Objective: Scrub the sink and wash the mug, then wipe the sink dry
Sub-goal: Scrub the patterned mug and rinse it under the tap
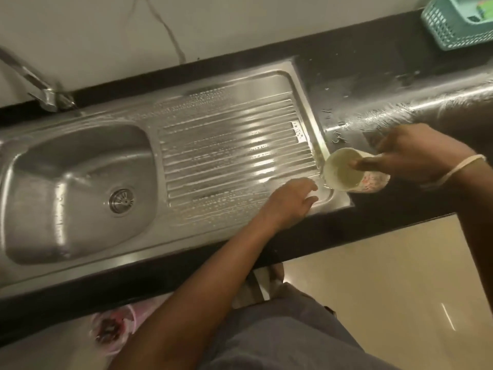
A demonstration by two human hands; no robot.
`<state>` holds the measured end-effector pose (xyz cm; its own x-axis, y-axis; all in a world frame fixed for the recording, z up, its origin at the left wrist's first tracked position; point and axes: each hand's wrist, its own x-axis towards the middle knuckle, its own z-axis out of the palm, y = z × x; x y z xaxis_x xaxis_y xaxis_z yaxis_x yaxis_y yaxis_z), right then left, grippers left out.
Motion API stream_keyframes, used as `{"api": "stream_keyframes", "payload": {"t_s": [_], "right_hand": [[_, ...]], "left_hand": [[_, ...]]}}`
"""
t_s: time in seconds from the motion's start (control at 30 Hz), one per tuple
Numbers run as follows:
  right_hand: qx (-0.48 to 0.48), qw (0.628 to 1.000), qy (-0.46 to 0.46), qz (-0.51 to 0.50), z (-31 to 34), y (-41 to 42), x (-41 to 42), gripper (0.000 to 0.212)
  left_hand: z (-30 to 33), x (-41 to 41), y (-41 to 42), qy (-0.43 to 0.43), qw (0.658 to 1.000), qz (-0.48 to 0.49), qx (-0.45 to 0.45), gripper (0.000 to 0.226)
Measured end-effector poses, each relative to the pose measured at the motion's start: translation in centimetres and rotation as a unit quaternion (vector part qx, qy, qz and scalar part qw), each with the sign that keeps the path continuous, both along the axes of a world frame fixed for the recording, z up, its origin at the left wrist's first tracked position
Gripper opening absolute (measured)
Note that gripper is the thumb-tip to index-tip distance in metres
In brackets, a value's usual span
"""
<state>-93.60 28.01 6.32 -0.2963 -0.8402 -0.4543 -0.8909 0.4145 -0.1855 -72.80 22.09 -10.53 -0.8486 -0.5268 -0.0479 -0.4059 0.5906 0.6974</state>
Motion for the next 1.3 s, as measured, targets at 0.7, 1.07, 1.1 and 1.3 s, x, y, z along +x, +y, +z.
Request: {"api": "stream_keyframes", "payload": {"t_s": [0.7, 1.07, 1.1, 1.3], "right_hand": [[-0.004, 0.969, 0.045, 0.241, -2.8, -9.6, 10.8, 0.073], [-0.044, 0.987, -0.127, 0.089, -1.2, -4.2, 5.6, 0.071], [-0.038, 0.990, -0.106, 0.086, -1.1, -3.5, 5.0, 0.077], [0.047, 0.998, 0.004, 0.052, -2.2, -1.0, 2.5, 0.084]], "left_hand": [[-3.7, 12.7, -6.3, -0.264, 0.926, 0.240, -0.120, 0.066], [-0.7, 5.4, -2.7, -0.111, 0.978, 0.168, -0.060, 0.061], [-0.4, 4.2, -2.1, -0.098, 0.984, 0.137, -0.062, 0.058], [0.5, -1.7, 0.5, -0.019, 0.999, -0.015, -0.027, 0.054]]}}
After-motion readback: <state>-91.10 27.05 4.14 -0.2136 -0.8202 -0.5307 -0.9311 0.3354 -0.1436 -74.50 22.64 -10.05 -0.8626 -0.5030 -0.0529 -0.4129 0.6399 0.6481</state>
